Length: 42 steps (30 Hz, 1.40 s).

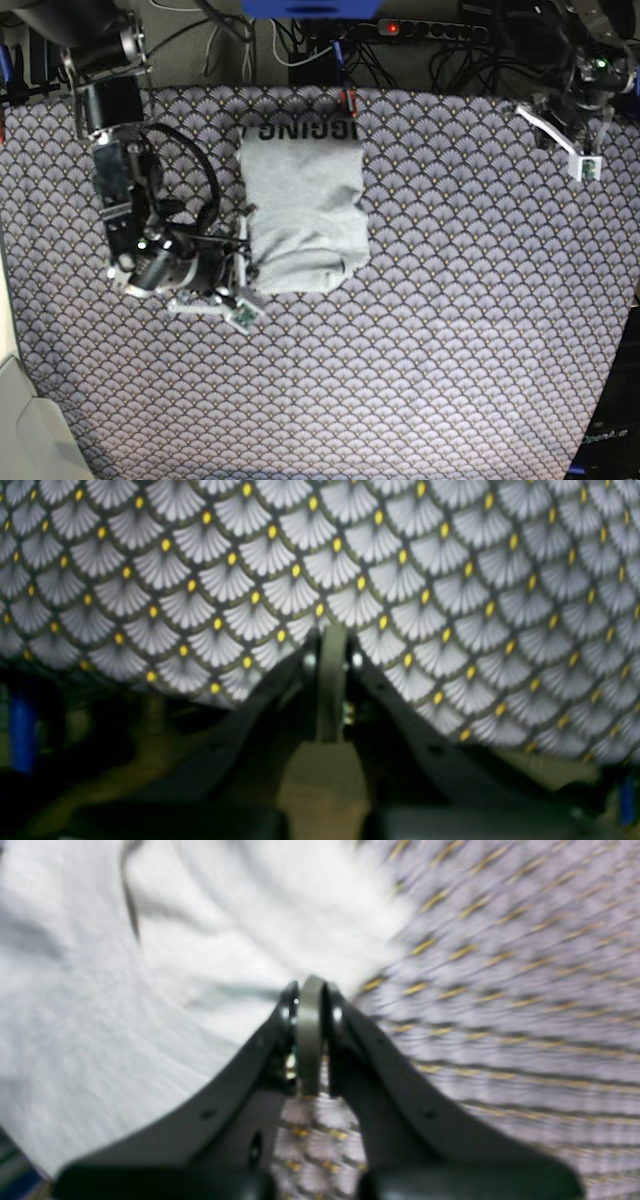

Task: Fold the T-shirt properly

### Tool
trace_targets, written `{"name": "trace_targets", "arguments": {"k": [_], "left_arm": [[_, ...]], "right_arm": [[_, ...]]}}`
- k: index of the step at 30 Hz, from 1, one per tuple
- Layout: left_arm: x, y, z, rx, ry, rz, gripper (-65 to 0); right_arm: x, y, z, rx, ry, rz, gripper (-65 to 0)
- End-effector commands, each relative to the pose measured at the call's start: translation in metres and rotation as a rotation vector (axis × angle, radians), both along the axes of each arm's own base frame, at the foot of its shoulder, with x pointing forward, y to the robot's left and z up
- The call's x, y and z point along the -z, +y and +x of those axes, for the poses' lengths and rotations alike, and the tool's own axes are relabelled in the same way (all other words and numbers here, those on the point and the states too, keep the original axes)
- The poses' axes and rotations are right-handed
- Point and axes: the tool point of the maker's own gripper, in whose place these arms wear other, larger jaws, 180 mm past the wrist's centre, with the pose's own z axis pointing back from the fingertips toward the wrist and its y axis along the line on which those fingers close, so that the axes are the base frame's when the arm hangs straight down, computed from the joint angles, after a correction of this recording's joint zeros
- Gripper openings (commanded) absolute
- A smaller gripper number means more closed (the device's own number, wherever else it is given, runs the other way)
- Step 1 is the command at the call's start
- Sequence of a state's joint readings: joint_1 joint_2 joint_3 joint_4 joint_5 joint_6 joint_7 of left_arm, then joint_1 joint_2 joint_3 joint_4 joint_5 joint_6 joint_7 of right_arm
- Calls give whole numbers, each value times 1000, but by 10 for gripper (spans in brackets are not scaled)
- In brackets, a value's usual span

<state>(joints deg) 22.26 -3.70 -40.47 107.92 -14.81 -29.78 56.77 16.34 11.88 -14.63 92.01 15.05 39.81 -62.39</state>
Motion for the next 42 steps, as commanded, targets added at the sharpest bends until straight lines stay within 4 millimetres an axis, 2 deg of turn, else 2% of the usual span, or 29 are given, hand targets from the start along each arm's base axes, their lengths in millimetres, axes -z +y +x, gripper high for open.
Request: {"name": "trace_targets", "arguments": {"k": [1, 5, 9, 13, 15, 20, 22, 24, 26, 30, 33, 36, 38, 40, 42], "left_arm": [[-8, 0, 2, 43, -21, 21, -646], [-4, 11, -21, 84, 27, 54, -646], [0, 15, -42, 111, 74, 71, -646], [-2, 30, -67, 124, 138, 120, -646], [3, 31, -86, 150, 198, 128, -646], [11, 38, -126, 170, 312, 138, -646], [17, 37, -139, 178, 359, 146, -646], [33, 30, -150, 203, 406, 146, -646], [59, 19, -164, 229, 458, 132, -646], [120, -17, -197, 268, 528, 26, -646], [157, -40, -224, 235, 580, -79, -646], [187, -59, -246, 190, 616, -183, -647], [210, -70, -258, 138, 626, -236, -647], [231, -70, -272, 53, 641, -207, -647], [247, -69, -278, 13, 629, -167, -647]], "right_arm": [[-18, -1, 4, -11, -51, -1, -650], [-42, -17, -12, 18, -114, -52, -650], [-48, -52, -39, 82, -133, -111, -650], [-16, -105, -80, 164, -22, -196, -650], [1, -129, -108, 219, 44, -214, -650], [27, -174, -179, 367, 139, -180, -650], [35, -183, -209, 407, 176, -163, -650], [41, -190, -238, 439, 217, -154, -650], [54, -196, -262, 477, 276, -139, -650], [103, -213, -313, 601, 434, -77, -650], [136, -233, -344, 728, 502, -15, -650], [161, -246, -366, 813, 538, 36, -650], [186, -242, -377, 830, 576, 56, -650], [211, -237, -390, 842, 612, 62, -650], [236, -229, -394, 858, 635, 82, -650]]}}
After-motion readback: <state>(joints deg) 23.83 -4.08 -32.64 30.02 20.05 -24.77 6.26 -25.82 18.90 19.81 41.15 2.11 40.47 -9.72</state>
